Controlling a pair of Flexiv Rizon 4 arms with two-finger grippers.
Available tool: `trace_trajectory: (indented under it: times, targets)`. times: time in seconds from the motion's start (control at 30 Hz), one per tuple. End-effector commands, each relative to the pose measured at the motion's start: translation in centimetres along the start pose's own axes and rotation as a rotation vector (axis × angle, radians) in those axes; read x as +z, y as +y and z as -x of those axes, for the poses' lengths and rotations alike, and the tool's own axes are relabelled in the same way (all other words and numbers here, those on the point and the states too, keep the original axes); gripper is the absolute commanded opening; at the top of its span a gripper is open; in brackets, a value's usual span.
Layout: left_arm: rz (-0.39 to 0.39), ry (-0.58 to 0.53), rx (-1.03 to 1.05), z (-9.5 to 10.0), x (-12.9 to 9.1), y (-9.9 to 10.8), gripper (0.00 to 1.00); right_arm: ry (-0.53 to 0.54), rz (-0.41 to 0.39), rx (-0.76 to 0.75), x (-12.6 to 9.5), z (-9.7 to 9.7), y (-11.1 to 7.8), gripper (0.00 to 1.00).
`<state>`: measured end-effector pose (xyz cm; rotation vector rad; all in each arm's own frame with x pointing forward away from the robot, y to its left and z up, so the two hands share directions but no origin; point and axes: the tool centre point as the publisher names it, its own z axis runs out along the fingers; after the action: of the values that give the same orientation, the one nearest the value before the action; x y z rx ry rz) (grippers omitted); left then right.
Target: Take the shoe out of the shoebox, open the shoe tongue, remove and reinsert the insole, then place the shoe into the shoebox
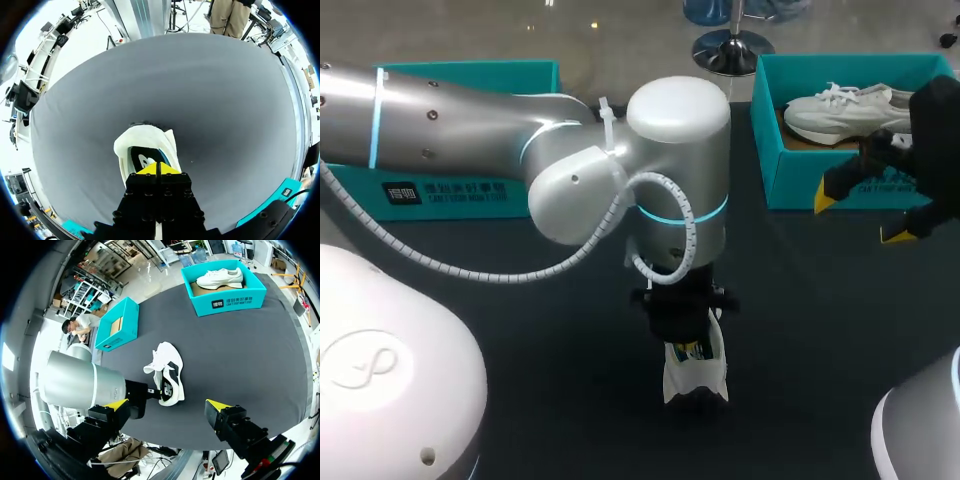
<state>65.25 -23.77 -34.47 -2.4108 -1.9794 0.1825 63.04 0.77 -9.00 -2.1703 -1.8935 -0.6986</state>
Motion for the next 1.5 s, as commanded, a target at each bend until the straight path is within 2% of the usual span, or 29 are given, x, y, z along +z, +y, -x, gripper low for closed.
trace_trajectory:
  times: [0.03, 0.23, 0.47, 0.57, 0.87, 1.03, 1.13, 1.37, 1.5]
  targets:
    - [-0.004, 0.011, 0.0, 0.9, 2.1, 0.4, 0.0, -0.004, -0.006, 0.001, 0.1, -0.2, 0.3, 1.0]
    - [-0.002, 0.025, -0.019, 0.6, 4.4, 0.6, 0.0, -0.004, -0.006, 0.001, 0.1, -0.2, 0.3, 1.0]
    - [-0.026, 0.064, -0.041, -1.0, 7.0, 0.4, 0.0, -0.004, -0.006, 0.001, 0.1, -0.2, 0.3, 1.0]
    - [-0.016, 0.059, -0.05, -1.4, 6.7, 0.4, 0.0, -0.004, -0.006, 0.001, 0.1, -0.2, 0.3, 1.0]
    - [0.043, 0.01, -0.033, -1.5, 3.1, 0.3, 0.0, -0.004, -0.006, 0.001, 0.1, -0.2, 0.3, 1.0]
    - [0.056, -0.002, -0.024, -1.3, 2.4, 0.0, 0.0, -0.004, -0.006, 0.001, 0.1, -0.2, 0.3, 1.0]
    - [0.059, -0.003, -0.021, -1.1, 2.6, -0.1, 0.0, -0.004, -0.006, 0.001, 0.1, -0.2, 0.3, 1.0]
    - [0.041, 0.005, -0.03, -0.4, 5.3, -0.2, 0.0, -0.004, -0.006, 0.001, 0.1, -0.2, 0.3, 1.0]
    - [0.084, -0.006, -0.07, -0.1, 6.0, 0.0, 0.0, -0.004, -0.006, 0.001, 0.1, -0.2, 0.3, 1.0]
